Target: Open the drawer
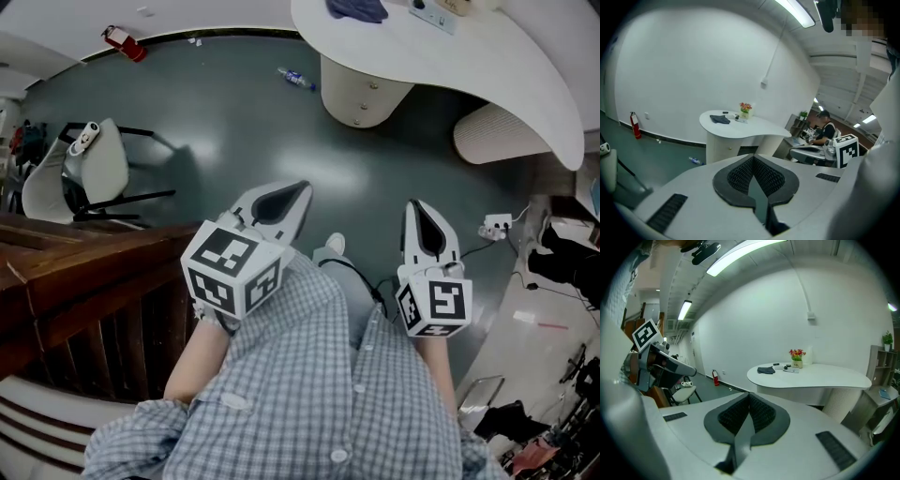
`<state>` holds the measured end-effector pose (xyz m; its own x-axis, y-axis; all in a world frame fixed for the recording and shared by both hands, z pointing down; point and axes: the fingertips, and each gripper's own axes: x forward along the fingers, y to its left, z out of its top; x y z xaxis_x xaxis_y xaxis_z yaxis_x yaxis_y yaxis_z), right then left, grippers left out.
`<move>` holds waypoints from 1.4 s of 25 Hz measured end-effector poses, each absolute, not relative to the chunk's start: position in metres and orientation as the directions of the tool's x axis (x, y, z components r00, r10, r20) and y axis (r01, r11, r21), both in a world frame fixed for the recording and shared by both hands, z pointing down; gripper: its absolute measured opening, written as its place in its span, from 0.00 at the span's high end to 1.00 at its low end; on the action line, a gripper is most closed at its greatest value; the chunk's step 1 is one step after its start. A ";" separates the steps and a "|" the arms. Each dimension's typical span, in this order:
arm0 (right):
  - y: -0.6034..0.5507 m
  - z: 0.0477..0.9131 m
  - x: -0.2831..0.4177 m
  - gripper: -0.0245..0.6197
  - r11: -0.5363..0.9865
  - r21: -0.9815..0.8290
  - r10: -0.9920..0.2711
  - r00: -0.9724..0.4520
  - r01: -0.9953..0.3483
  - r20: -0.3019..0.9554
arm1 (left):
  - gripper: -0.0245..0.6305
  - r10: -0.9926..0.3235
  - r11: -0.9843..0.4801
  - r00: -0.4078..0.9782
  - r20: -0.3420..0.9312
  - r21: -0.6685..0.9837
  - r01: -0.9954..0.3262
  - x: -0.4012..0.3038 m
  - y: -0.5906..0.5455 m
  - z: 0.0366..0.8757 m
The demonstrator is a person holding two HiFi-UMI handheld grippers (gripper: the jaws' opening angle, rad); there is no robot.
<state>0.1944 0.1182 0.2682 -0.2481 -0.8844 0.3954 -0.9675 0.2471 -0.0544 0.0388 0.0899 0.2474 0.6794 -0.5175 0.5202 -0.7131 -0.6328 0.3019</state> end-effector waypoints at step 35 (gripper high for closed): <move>0.024 0.294 0.147 0.95 0.234 -0.022 -0.854 -0.216 -0.972 0.472 | 0.96 -0.499 -0.648 0.700 0.511 0.316 -0.693 0.000 -0.004 0.259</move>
<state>0.1469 0.0244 0.2941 -0.2165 -0.8544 0.4724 -0.9720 0.2341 -0.0220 0.0005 -0.0043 0.2587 0.7000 -0.4992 0.5106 -0.6927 -0.6484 0.3158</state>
